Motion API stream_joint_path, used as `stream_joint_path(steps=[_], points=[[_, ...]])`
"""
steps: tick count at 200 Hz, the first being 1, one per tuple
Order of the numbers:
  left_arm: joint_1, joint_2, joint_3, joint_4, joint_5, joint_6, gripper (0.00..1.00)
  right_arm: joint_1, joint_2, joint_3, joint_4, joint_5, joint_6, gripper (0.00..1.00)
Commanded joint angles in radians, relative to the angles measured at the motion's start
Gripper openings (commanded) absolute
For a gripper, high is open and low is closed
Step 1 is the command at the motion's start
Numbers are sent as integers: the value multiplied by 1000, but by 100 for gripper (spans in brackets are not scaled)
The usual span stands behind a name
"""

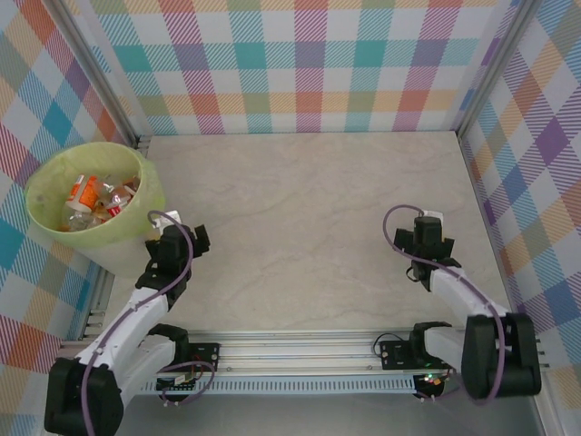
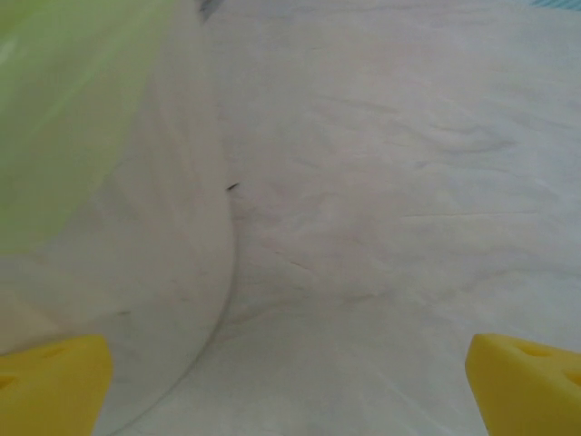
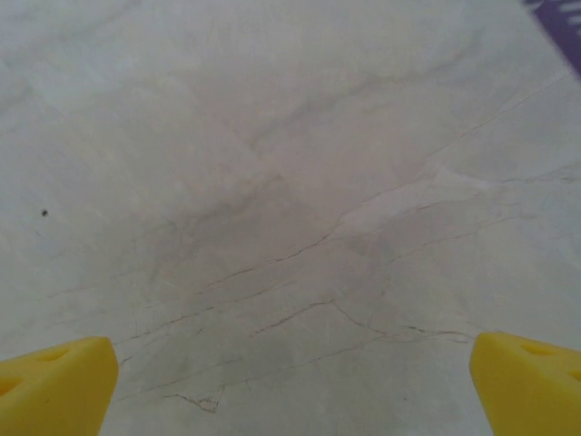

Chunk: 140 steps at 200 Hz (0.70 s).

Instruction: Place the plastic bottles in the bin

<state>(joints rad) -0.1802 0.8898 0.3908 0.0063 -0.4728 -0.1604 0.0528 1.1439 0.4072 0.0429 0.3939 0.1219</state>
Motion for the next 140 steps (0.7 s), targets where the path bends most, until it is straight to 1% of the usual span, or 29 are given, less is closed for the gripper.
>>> stream_joint_path(steps=[1,19,26,32,36,46,55,65,84,89,95,101,105,113,123,140], points=[[77,109,-31,253,59,19,100,-39,91,56,162,-198,-73,100],[107,269,-61,434,131,75,100,-56,165,56,331,-298,-97,100],[124,304,-26,406,198,83,100,-62,197,65,382,-327,-100,100],[136,333,-14,439,249,100,100,-64,224,76,413,-340,-106,100],[140,357,-17,476,276,107,100,-64,241,83,433,-348,-110,100],[149,419,-40,645,328,117,100,-64,276,91,493,-371,-99,100],[151,469,-43,741,366,138,100,-72,304,92,542,-408,-78,100],[152,528,-26,770,394,150,100,-71,340,76,609,-460,-99,100],[153,636,-16,850,471,176,100,-70,397,-12,828,-470,-104,100],[151,668,-21,889,471,178,100,-71,397,-21,848,-460,-100,100],[153,691,-28,948,465,174,100,-71,386,-10,805,-429,-90,100],[154,673,-19,890,457,169,100,-70,388,-7,803,-419,-87,100],[152,666,-8,851,433,163,100,-64,389,-11,813,-412,-90,100],[141,682,3,862,376,153,100,-63,389,-10,807,-409,-91,100],[107,675,13,830,285,161,100,-64,389,-9,806,-409,-91,100],[96,677,8,848,269,162,100,-61,390,-8,808,-413,-92,100]])
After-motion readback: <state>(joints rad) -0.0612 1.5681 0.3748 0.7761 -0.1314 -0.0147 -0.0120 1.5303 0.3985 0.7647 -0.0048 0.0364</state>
